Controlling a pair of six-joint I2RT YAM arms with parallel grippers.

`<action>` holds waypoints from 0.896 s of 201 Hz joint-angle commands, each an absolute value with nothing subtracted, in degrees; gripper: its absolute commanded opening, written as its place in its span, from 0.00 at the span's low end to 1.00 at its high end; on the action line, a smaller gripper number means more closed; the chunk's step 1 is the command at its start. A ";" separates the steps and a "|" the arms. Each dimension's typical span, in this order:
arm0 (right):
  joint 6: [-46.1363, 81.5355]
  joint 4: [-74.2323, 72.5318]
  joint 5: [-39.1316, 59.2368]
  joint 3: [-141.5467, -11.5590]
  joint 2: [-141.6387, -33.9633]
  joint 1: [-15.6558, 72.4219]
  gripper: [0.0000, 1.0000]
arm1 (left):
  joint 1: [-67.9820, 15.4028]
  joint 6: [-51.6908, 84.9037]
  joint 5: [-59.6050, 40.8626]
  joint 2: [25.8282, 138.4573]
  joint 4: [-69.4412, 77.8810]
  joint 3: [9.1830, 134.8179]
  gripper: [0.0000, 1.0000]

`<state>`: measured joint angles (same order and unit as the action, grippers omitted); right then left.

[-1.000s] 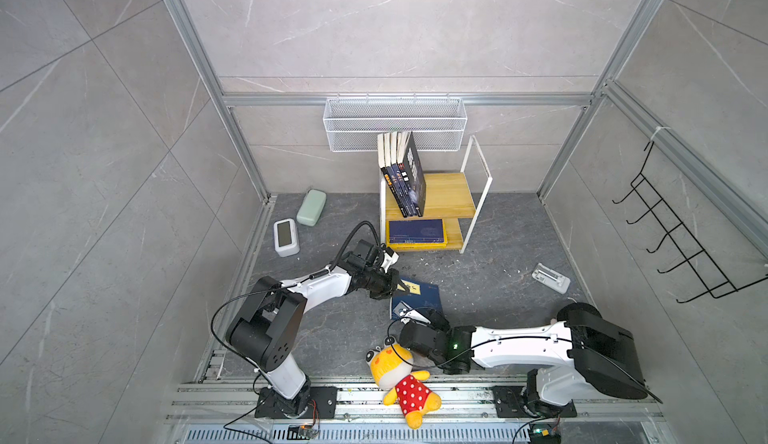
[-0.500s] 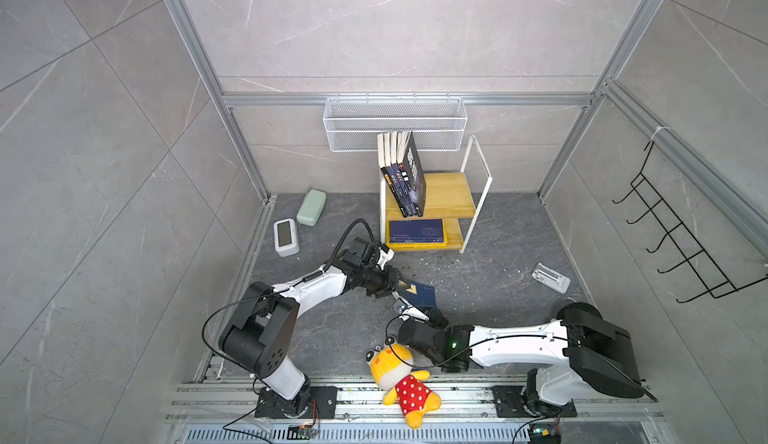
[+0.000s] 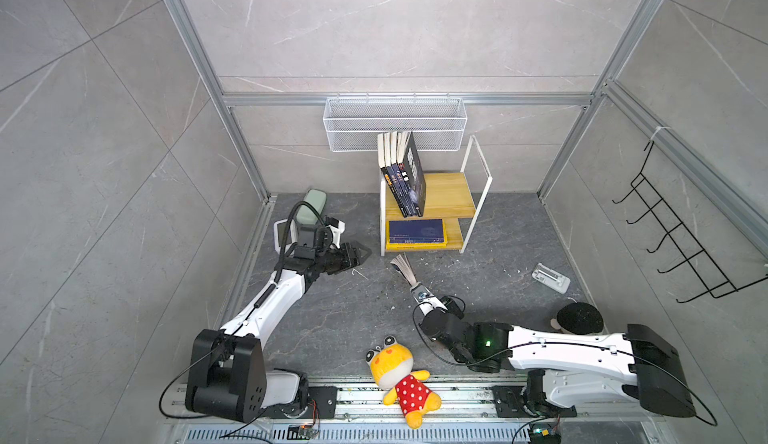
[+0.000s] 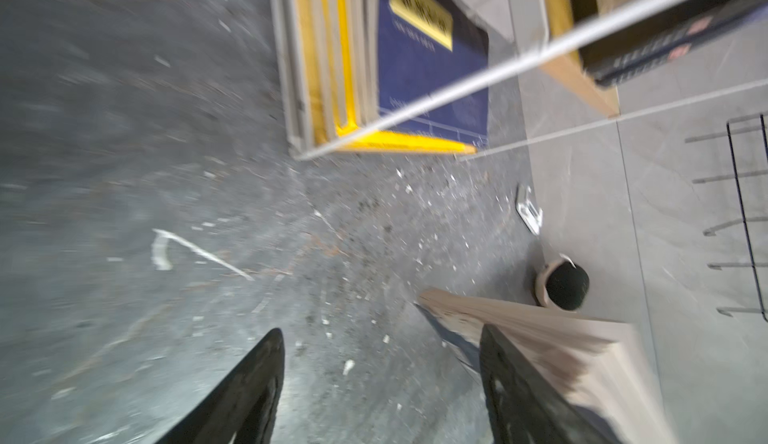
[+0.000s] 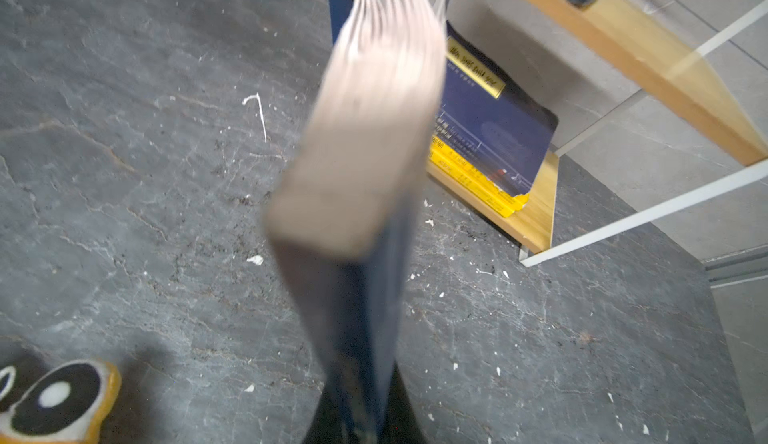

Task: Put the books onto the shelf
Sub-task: 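Lift the upright book with the right gripper while the left gripper withdraws, then insert the dark-blue book upright beside the upper-shelf books with the right gripper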

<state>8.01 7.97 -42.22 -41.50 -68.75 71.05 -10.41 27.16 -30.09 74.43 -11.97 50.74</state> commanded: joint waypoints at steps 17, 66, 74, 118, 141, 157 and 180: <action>7.86 7.57 -43.78 -44.85 -60.76 69.44 0.00 | -5.40 15.59 -28.17 67.47 -14.22 49.49 0.75; 6.07 7.55 -45.70 -51.98 -56.07 66.62 0.00 | 0.91 10.28 -29.99 60.35 -14.77 45.98 0.84; 6.64 8.40 -47.24 -54.04 -56.32 66.16 0.00 | 2.66 10.81 -30.84 59.20 -14.58 45.43 0.85; 5.36 7.39 -51.16 -64.84 -60.91 61.81 0.00 | 8.34 10.20 -32.61 54.82 -13.92 44.90 0.97; 4.50 6.56 -49.83 -70.05 -65.87 56.96 0.00 | 8.70 8.01 -32.73 53.09 -14.22 44.43 1.00; 3.50 4.58 -51.22 -73.64 -70.41 54.56 0.00 | 9.08 6.66 -32.98 52.40 -15.20 44.79 1.00; 1.56 3.76 -48.79 -79.32 -77.24 51.82 0.00 | 9.85 6.37 -30.48 51.84 -15.93 45.27 1.00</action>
